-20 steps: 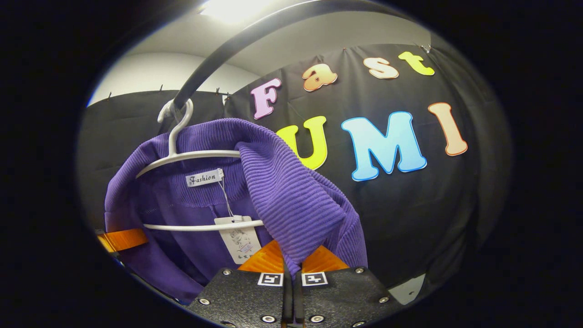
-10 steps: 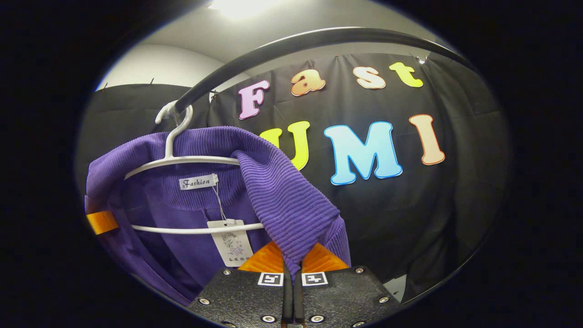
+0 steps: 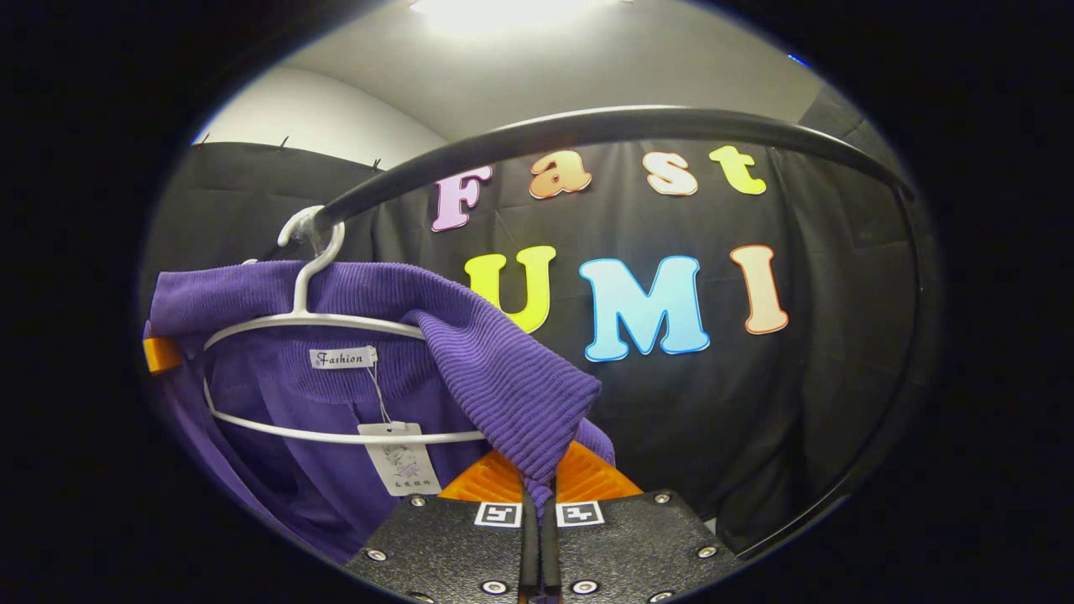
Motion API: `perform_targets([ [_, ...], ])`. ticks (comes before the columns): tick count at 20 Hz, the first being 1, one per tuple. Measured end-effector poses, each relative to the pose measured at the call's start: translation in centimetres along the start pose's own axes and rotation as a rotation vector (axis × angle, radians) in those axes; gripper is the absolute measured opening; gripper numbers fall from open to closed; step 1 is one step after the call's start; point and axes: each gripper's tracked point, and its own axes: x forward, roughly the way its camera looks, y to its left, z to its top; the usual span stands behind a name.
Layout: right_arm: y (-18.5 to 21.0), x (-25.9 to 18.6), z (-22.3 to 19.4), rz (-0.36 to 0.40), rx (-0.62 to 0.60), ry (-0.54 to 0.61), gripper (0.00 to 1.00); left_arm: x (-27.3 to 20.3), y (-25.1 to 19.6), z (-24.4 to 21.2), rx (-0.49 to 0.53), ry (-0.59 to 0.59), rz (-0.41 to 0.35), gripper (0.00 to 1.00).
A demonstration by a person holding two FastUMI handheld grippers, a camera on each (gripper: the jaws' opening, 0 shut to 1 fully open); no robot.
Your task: Grasp the clothes on the hanger with both hands and then place them into the laundry hamper below.
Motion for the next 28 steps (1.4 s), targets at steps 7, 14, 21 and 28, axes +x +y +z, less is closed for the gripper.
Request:
perform_targets([
  [7,1.6,-1.5,0.6,-0.023,0.020,-0.003,0.01,-0.4,3.0,3.7,0.038,-0.044,-0.004,0.02],
  [14,3.6,-2.9,1.2,-0.037,0.067,-0.017,0.01,-0.6,4.2,4.8,0.003,0.031,-0.085,0.02],
  [21,5.5,-3.7,1.3,-0.034,0.090,-0.013,0.01,-1.4,7.6,7.3,0.049,0.109,-0.134,0.02],
  [28,6.9,-4.0,1.6,-0.017,0.091,-0.023,0.01,-1.7,11.0,8.8,0.126,0.122,-0.161,0.02],
])
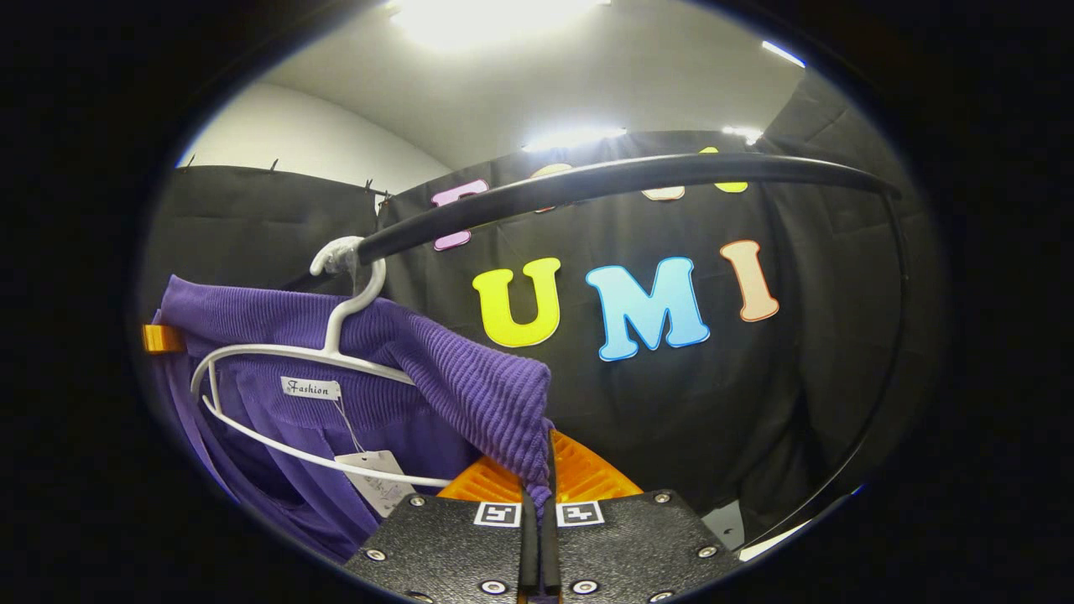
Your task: Grasp the clothes on the hanger with both hands and then place them into the laundry hamper below.
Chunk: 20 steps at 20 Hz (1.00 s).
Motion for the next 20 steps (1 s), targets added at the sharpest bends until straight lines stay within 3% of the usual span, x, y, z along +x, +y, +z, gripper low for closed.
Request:
perform_targets([
  [4,0.4,0.0,0.3,0.000,-0.008,-0.013,0.01,1.0,2.4,-2.7,-0.043,0.018,0.016,0.02],
  [9,-0.1,0.2,0.5,-0.007,-0.033,-0.022,0.01,2.5,3.2,-7.6,-0.202,0.038,-0.018,0.02],
  [20,-2.8,1.2,0.8,-0.015,-0.067,-0.030,0.01,4.0,-0.1,-11.8,-0.210,0.006,-0.031,0.02],
])
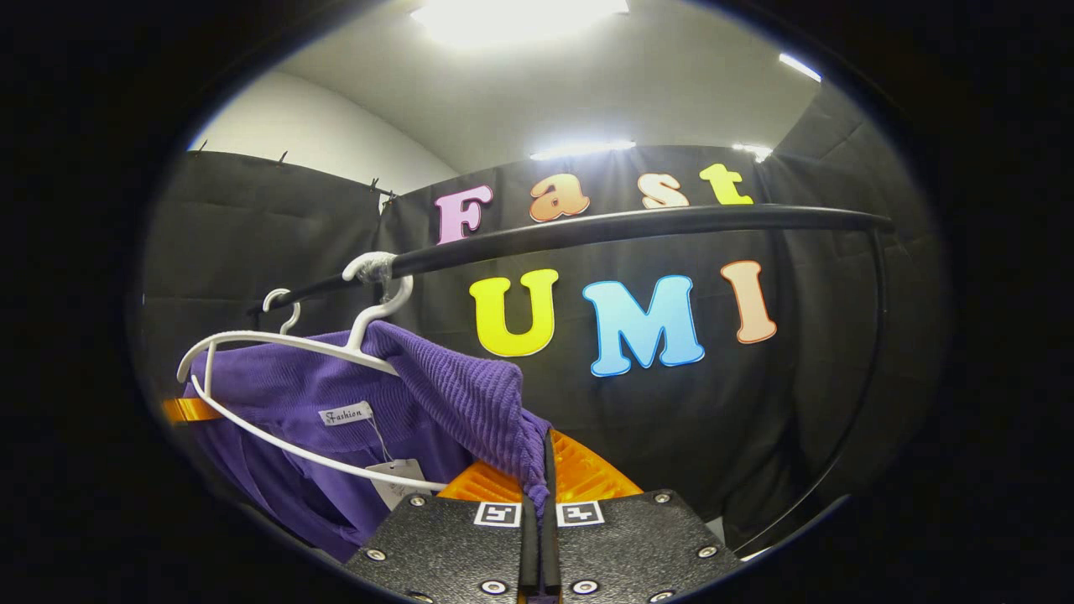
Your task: Grasp the clothes on the hanger with both hands and then place them into the laundry hamper below.
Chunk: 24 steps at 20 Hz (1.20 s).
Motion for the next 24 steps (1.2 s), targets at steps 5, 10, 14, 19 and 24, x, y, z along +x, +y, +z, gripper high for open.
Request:
perform_targets([
  [5,-2.9,0.7,-0.6,-0.025,0.012,0.014,0.01,0.8,-2.2,-2.2,-0.046,0.020,-0.005,0.02],
  [10,-4.7,1.4,-0.1,-0.025,-0.016,-0.016,0.01,1.7,-4.2,-2.7,-0.072,0.020,-0.006,0.02],
  [14,-6.0,2.5,0.8,-0.025,-0.036,-0.040,0.01,2.4,-5.8,-2.3,-0.046,-0.007,0.012,0.02],
  [19,-7.6,3.3,2.1,-0.029,-0.055,-0.083,0.01,3.5,-7.2,-1.8,-0.044,-0.052,0.038,0.02],
  [24,-9.8,4.3,1.9,-0.050,-0.071,-0.082,0.01,5.2,-8.5,-3.1,-0.040,-0.049,0.042,0.02],
])
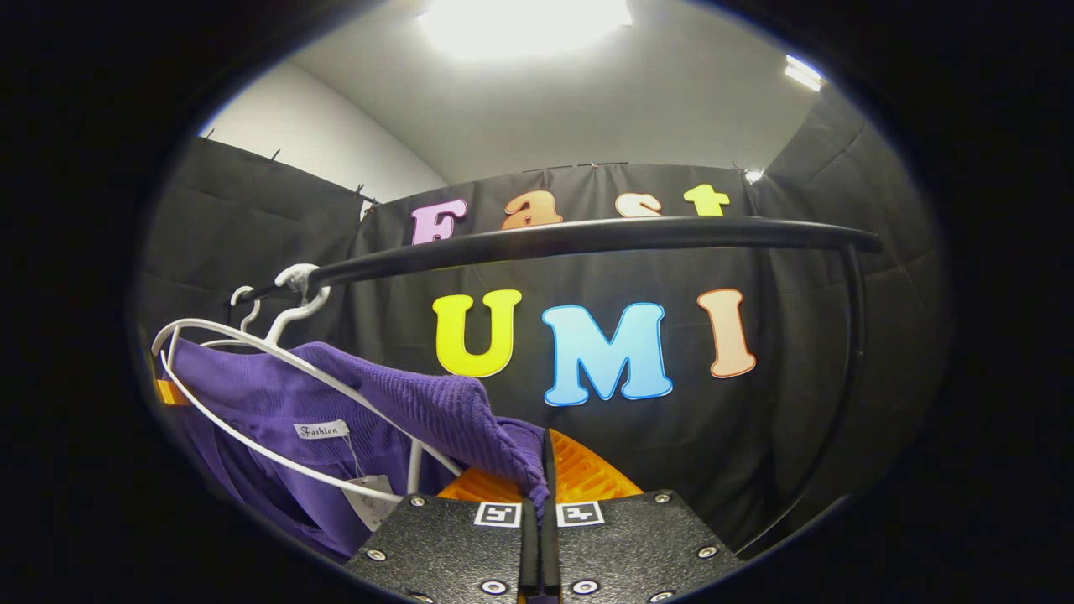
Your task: Grasp the clothes on the hanger with both hands and then place them into the laundry hamper below.
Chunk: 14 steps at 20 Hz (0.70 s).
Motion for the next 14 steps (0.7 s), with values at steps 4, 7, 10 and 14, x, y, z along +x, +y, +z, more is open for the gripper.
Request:
perform_targets([
  [4,-2.3,1.0,-0.8,-0.036,-0.013,0.011,0.01,1.1,-1.5,-1.7,-0.010,0.026,-0.010,0.02],
  [7,-4.1,1.4,-2.1,-0.048,-0.016,0.036,0.01,1.6,-3.0,-3.1,0.009,0.050,-0.019,0.02],
  [10,-6.1,1.2,-3.1,-0.067,-0.013,0.056,0.01,2.6,-4.5,-4.8,0.036,0.084,-0.032,0.02],
  [14,-8.3,0.8,-4.4,-0.088,-0.003,0.084,0.01,3.5,-6.5,-6.8,0.042,0.132,-0.039,0.02],
])
